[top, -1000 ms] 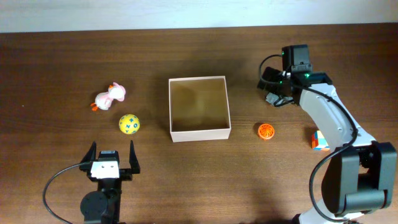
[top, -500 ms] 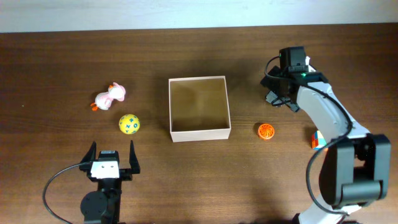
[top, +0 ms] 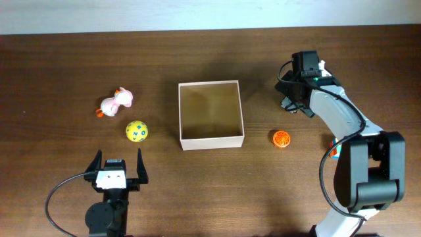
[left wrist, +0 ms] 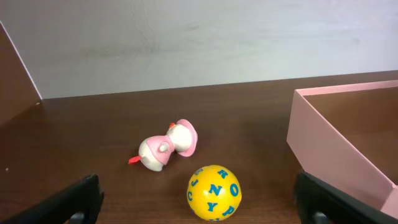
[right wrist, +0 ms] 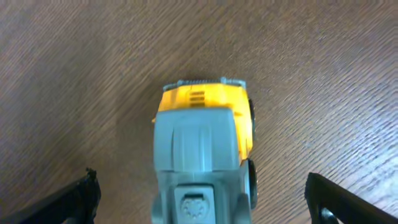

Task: Pack container
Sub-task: 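Lower the right gripper over the truck and close on it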

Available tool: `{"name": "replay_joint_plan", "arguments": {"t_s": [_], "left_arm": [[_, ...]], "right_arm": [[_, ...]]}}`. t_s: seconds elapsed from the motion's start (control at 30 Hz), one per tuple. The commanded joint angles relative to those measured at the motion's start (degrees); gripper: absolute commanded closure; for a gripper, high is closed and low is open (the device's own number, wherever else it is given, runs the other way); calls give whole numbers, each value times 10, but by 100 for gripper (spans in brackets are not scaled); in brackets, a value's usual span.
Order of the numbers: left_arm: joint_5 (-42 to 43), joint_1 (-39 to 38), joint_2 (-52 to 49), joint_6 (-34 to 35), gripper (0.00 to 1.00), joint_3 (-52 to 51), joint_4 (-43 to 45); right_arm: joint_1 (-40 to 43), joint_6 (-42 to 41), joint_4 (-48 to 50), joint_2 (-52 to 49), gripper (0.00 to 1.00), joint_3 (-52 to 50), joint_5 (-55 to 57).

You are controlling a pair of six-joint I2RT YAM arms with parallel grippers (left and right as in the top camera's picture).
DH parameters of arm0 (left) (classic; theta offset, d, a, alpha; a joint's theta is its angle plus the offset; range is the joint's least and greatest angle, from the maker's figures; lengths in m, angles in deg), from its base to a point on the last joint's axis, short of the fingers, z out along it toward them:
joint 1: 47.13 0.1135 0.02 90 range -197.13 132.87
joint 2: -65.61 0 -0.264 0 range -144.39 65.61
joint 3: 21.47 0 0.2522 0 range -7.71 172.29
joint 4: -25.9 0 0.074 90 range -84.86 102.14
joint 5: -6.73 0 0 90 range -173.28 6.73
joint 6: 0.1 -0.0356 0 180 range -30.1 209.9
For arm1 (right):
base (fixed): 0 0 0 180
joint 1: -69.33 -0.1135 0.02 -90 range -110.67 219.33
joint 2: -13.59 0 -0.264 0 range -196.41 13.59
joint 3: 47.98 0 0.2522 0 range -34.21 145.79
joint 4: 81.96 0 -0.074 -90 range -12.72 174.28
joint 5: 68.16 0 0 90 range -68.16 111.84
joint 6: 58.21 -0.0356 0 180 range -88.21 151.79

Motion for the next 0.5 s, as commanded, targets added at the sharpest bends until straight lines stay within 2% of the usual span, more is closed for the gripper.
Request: {"name": "replay_joint_plan", "arguments": {"t_s": [0.0, 0.33, 0.47], "left_arm": [[4, 2, 5, -9, 1, -2, -3], [4, 2, 5, -9, 1, -2, -3], [4, 2, 5, -9, 1, -2, -3]], "right_arm": [[2, -2, 2, -10, 0, 6, 29], [2, -1, -14, -20, 0, -13, 28], [2, 1, -26, -26, 4, -16, 29]]}}
